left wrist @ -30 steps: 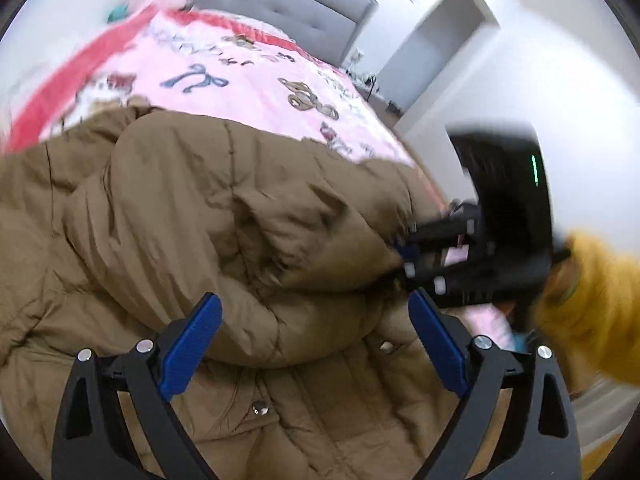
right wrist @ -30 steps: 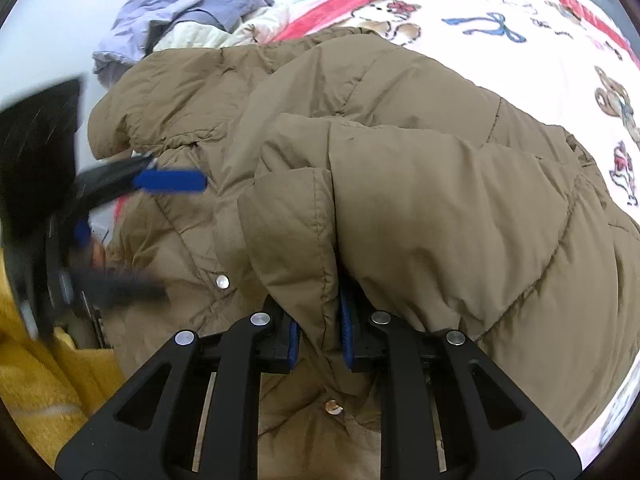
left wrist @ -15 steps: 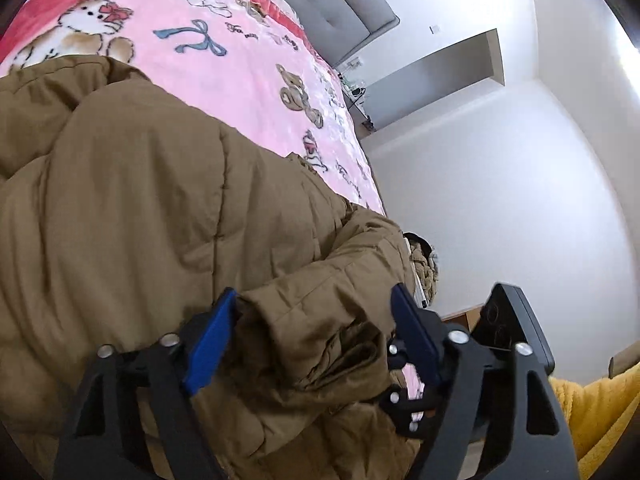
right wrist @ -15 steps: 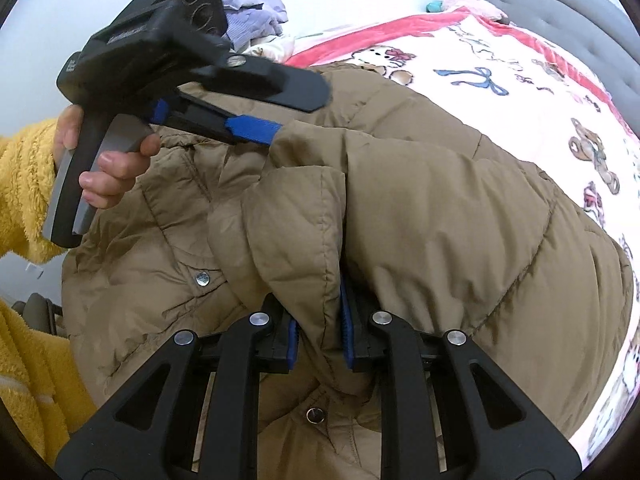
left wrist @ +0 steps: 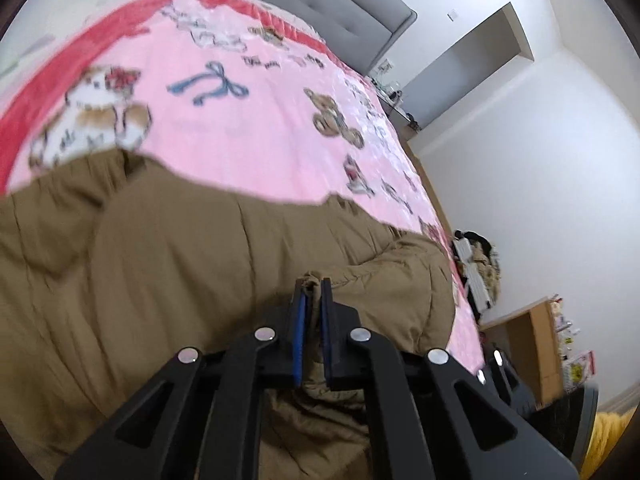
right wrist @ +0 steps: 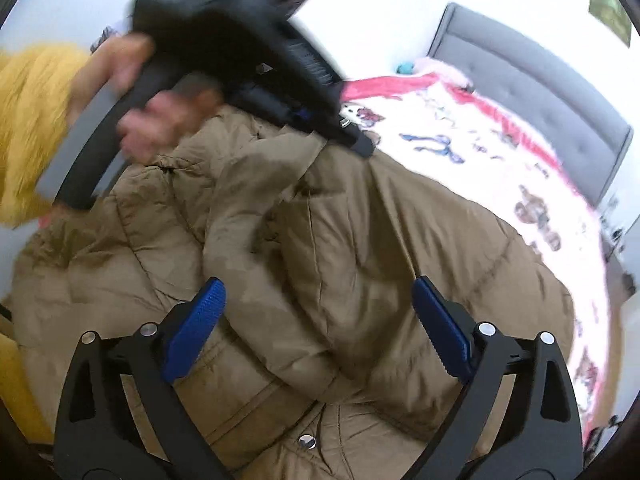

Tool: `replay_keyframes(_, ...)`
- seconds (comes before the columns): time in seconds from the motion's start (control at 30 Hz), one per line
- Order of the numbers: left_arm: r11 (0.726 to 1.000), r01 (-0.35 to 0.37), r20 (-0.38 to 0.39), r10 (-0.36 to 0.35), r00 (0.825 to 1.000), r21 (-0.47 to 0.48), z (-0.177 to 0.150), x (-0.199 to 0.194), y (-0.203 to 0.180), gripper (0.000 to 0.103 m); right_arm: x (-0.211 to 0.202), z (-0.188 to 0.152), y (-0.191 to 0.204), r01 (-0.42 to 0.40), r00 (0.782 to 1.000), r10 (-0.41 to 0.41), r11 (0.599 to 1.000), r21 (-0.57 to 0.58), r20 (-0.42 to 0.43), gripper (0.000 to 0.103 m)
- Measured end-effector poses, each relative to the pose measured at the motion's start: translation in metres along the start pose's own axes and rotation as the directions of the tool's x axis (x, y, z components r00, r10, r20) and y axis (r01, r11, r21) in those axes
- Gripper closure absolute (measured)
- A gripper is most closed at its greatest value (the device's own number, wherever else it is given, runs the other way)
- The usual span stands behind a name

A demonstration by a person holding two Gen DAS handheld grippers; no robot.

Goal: Fold large clothes

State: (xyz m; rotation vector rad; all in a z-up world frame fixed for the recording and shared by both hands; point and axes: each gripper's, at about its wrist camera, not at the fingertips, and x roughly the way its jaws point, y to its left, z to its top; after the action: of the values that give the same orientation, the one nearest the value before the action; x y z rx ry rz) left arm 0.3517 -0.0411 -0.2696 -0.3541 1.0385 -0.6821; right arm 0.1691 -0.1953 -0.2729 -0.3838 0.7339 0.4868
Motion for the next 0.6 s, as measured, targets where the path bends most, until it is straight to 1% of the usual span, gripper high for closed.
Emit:
replay_keyframes(0.07,1.000,-0.024,0.023,0.024,0.999,0.014,0.018,-0.008,0.004,0.097,-0.013,-0.001,-0.006,0.029,0.999,-0.033,0.996,0.087,0.042,0.013)
replay_keyframes(0.13,0.999,-0.030,0.032,0.029,0.999,0.025,0.029,-0.014,0.008,0.097,-0.026,-0.003,-0.028,0.037,0.997,-0.052,0.973,0.229,0.060,0.013)
replay_keyframes(0.2,0.998,-0.040,0.003,0.040,0.999,0.048,0.040,-0.014,0.012,0.097,-0.034,-0.009,-0.060,0.086,0.993,-0.111,0.932,0.352,0.051,0.013)
replay_keyframes(0.27,0.996,-0.046,-0.045,0.049,0.998,0.072,0.042,-0.011,0.015,0.097,-0.033,-0.019,-0.093,0.154,0.985,-0.172,0.885,0.439,0.002,0.014)
replay_keyframes(0.3,0.994,-0.056,-0.074,0.063,0.995,0.090,0.039,-0.008,0.018,0.097,-0.029,-0.028,-0.116,0.162,0.985,-0.171,0.854,0.494,-0.028,0.020)
replay_keyframes(0.33,0.994,-0.057,-0.089,0.066,0.994,0.092,0.036,-0.006,0.022,0.096,-0.025,-0.034,-0.130,0.167,0.985,-0.167,0.834,0.526,-0.048,0.025)
replay_keyframes(0.37,0.996,-0.054,-0.104,0.062,0.993,0.077,0.031,-0.004,0.028,0.094,-0.018,-0.039,-0.146,0.162,0.986,-0.150,0.814,0.558,-0.068,0.028)
replay_keyframes(0.4,0.997,-0.049,-0.106,0.055,0.993,0.063,0.028,-0.003,0.032,0.090,-0.010,-0.044,-0.162,0.161,0.987,-0.137,0.789,0.593,-0.085,0.029)
replay_keyframes(0.43,0.998,-0.046,-0.100,0.050,0.994,0.045,0.024,-0.004,0.036,0.088,-0.006,-0.046,-0.171,0.152,0.988,-0.126,0.776,0.612,-0.086,0.029)
replay_keyframes(0.47,0.999,-0.049,-0.085,0.050,0.995,0.023,0.019,-0.006,0.040,0.082,0.002,-0.048,-0.178,0.133,0.991,-0.097,0.768,0.626,-0.092,0.029)
replay_keyframes(0.5,0.998,-0.056,-0.071,0.057,0.996,0.010,0.015,-0.008,0.040,0.077,0.015,-0.050,-0.185,0.140,0.989,-0.073,0.763,0.631,-0.132,0.030)
replay_keyframes(0.53,0.998,-0.062,-0.050,0.062,0.997,-0.004,0.010,-0.012,0.041,0.074,0.023,-0.050,-0.188,0.143,0.987,-0.058,0.761,0.632,-0.153,0.030)
replay_keyframes(0.57,0.997,-0.070,-0.016,0.070,0.997,-0.026,0.001,-0.019,0.041,0.068,0.031,-0.050,-0.189,0.136,0.985,-0.035,0.759,0.637,-0.170,0.030)
replay_keyframes(0.6,0.996,-0.082,0.003,0.082,0.997,-0.033,-0.006,-0.024,0.039,0.066,0.034,-0.051,-0.188,0.134,0.984,-0.027,0.759,0.637,-0.175,0.029)
